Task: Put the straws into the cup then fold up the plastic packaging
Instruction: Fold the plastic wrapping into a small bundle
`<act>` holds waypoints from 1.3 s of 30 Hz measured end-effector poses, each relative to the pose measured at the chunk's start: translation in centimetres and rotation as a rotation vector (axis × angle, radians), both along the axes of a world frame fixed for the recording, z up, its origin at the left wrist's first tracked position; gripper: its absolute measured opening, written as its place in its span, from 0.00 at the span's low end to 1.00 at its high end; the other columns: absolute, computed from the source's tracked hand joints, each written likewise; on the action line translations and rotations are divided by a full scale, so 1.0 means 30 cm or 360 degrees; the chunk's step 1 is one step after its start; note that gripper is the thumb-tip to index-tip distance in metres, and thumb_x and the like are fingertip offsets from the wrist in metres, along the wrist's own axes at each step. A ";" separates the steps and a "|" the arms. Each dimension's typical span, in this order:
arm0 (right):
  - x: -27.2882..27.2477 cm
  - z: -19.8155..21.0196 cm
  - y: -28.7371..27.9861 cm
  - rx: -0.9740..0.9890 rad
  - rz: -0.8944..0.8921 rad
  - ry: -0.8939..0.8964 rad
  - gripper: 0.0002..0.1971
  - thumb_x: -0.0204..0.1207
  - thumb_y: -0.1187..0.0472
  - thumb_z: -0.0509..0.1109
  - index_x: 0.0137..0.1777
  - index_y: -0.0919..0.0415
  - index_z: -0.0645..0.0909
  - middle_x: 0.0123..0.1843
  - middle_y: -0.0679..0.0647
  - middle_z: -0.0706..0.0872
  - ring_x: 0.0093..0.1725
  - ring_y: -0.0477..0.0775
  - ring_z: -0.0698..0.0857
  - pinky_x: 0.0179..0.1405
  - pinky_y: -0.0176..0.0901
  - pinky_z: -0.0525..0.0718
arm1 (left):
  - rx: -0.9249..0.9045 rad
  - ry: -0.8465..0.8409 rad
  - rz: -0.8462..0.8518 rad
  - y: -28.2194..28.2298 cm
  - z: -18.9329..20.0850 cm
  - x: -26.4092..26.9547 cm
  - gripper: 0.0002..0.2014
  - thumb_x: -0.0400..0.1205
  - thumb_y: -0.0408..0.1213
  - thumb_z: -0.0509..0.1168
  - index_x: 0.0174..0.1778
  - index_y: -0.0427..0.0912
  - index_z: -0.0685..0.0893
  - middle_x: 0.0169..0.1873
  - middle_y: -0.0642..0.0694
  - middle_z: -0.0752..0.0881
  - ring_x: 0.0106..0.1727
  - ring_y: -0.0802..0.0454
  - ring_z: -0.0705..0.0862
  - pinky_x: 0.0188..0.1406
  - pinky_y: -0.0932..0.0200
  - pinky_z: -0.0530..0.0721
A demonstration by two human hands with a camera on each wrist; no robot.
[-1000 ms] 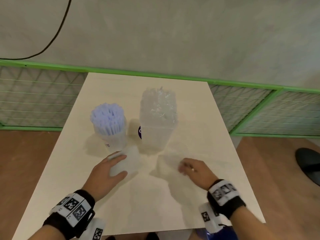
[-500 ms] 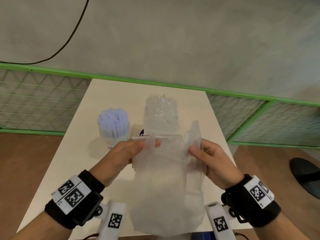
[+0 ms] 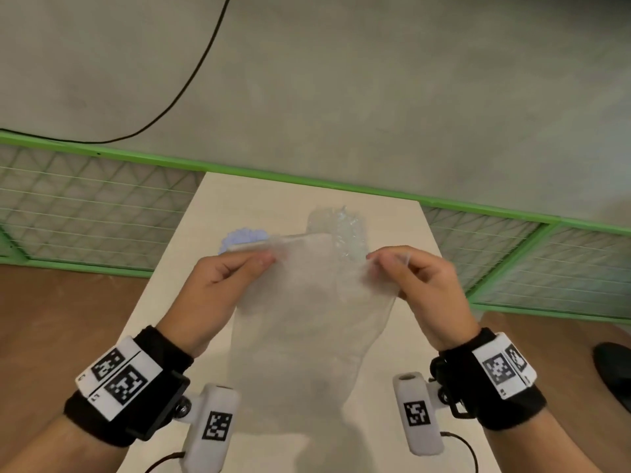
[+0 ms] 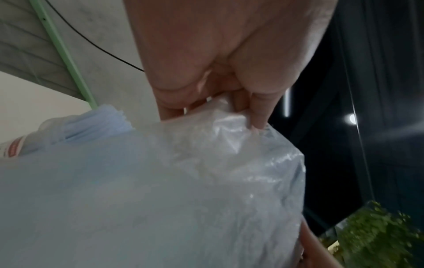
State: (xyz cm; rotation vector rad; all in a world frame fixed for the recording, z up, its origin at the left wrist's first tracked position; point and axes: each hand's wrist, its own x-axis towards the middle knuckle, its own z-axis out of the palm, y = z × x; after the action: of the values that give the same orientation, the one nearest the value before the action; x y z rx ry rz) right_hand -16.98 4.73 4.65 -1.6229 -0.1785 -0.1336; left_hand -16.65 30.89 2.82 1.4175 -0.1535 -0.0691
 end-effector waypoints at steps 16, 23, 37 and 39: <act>0.079 0.174 -0.026 0.0181 0.0130 -0.0212 0.11 0.77 0.53 0.67 0.45 0.55 0.89 0.31 0.55 0.86 0.23 0.54 0.83 0.21 0.36 0.78 | 0.0371 -0.0139 -0.0551 0.099 -0.088 0.017 0.35 0.58 0.78 0.70 0.62 0.70 0.84 0.70 0.63 0.79 0.75 0.62 0.73 0.70 0.58 0.75; 0.120 0.197 -0.072 0.0270 0.0165 -0.0068 0.25 0.71 0.41 0.74 0.62 0.56 0.83 0.54 0.54 0.89 0.47 0.57 0.90 0.39 0.45 0.88 | 0.0332 0.0031 -0.0500 -0.046 -0.058 0.003 0.13 0.76 0.48 0.70 0.57 0.55 0.89 0.56 0.59 0.90 0.61 0.62 0.86 0.63 0.61 0.81; 0.060 -0.071 -0.095 0.0143 0.0278 0.0339 0.21 0.56 0.46 0.87 0.48 0.53 0.91 0.40 0.60 0.91 0.34 0.48 0.87 0.28 0.36 0.84 | 0.0023 0.0292 -0.0538 0.052 -0.048 0.070 0.21 0.70 0.55 0.76 0.56 0.49 0.91 0.62 0.49 0.88 0.63 0.53 0.86 0.53 0.63 0.87; 0.070 -0.059 -0.099 0.0165 0.0275 0.0334 0.25 0.53 0.44 0.88 0.49 0.54 0.91 0.40 0.60 0.91 0.32 0.49 0.85 0.26 0.37 0.84 | -0.0007 0.0249 -0.0519 0.067 -0.035 0.077 0.24 0.66 0.55 0.79 0.56 0.49 0.92 0.61 0.48 0.89 0.61 0.53 0.88 0.50 0.64 0.87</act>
State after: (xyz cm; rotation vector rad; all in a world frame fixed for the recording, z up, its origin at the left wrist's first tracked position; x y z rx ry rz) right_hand -14.88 1.76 2.86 -1.4998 -0.1465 0.1576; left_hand -14.33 32.91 1.77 1.3659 -0.2537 -0.4467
